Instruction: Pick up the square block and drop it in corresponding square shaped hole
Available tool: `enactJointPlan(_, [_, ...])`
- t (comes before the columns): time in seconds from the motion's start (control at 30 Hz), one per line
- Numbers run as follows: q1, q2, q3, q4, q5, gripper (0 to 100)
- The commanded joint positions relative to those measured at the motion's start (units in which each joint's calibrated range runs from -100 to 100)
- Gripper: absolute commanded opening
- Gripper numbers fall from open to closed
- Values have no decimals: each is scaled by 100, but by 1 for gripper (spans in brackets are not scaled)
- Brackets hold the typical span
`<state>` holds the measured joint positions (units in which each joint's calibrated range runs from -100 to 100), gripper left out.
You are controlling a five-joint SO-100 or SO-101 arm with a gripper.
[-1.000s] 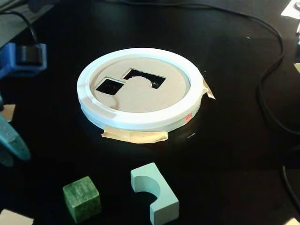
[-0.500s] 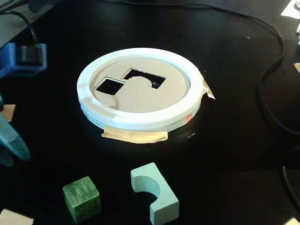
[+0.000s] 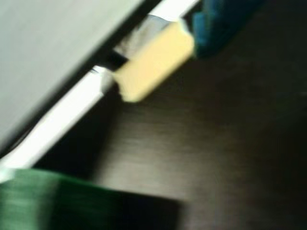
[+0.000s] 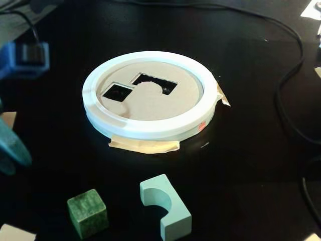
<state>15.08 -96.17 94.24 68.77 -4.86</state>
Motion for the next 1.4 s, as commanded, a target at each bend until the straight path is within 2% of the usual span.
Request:
enactJointPlan(0.0, [-110,64,-1145,-78,-20,82])
enactJointPlan(0.13, [-322,145,-1728,-58,-24,82])
enactJointPlan(0.2, [-510,745,-2238,-28,-59,83])
enactJointPlan(0.47, [-560,4319,-5216,795,-703,82])
enactJointPlan(0.8, [-560,8278,-8677,2059,-869,82])
enactJointPlan(1.0, [-734,9648,-9451,1999,-874,82])
enactJointPlan(1.23, [-747,10463,-9506,1959,-874,82])
enactJointPlan(1.37, [-747,10875,-9506,1598,-874,82])
